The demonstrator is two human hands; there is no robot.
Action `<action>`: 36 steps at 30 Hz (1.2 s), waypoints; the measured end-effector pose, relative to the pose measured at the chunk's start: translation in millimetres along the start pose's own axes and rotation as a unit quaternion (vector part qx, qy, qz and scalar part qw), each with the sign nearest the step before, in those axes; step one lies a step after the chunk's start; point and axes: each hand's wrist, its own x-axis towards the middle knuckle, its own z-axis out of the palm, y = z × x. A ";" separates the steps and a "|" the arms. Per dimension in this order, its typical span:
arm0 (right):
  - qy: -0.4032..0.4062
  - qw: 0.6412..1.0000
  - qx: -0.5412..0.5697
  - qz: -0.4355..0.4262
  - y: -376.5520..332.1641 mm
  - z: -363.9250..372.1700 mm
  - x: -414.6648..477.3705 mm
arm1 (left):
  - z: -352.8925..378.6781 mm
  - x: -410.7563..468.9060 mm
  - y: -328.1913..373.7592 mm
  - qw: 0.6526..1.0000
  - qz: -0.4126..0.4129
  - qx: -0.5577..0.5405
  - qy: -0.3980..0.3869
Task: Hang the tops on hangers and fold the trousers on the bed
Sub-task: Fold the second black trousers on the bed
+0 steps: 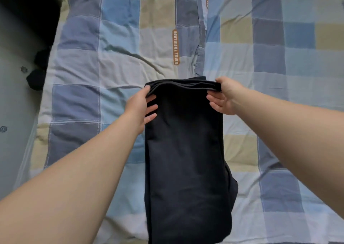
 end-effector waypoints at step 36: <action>-0.096 0.977 -0.136 0.134 339.3 -128.9 -70.3 | -56.4 -159.5 -301.8 0.968 -0.051 0.217 0.118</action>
